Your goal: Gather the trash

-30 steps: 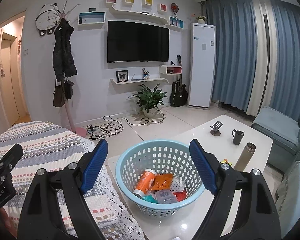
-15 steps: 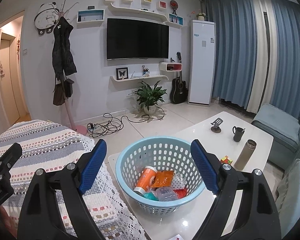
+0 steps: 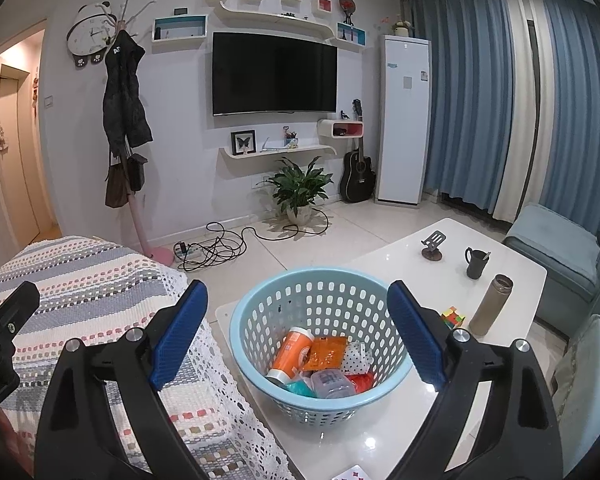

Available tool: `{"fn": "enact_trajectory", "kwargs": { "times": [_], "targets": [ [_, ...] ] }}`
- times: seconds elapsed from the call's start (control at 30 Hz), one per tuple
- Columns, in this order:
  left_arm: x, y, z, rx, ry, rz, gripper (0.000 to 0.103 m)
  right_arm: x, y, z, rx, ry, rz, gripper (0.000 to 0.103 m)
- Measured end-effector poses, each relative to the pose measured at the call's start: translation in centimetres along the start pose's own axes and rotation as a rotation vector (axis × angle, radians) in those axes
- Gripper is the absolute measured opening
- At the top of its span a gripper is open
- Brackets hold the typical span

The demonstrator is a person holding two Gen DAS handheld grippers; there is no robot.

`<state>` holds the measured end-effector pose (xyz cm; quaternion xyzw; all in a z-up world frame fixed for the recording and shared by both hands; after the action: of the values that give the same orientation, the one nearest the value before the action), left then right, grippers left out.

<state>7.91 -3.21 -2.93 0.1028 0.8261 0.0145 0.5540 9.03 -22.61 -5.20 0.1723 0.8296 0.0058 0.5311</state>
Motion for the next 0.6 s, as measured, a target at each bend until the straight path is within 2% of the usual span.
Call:
{"fn": "enact_trajectory", "kwargs": {
  "times": [0.6],
  "targets": [
    [-0.19, 0.06, -0.02, -0.001, 0.001, -0.001, 0.095, 0.27, 0.30, -0.28, -0.011, 0.003, -0.011, 0.087]
  ]
}}
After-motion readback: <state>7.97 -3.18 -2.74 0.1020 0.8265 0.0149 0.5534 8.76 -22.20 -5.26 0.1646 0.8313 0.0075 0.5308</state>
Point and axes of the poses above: each gripper's, at about its wrist camera, not at the fingertips, and z roughly the way its jaws point, y to its left, x to its underside, the point moved 1 cm from there along z, roughly the way its jaws point, and after that the axes turned 13 degrees about z, right-handed, at the moved point
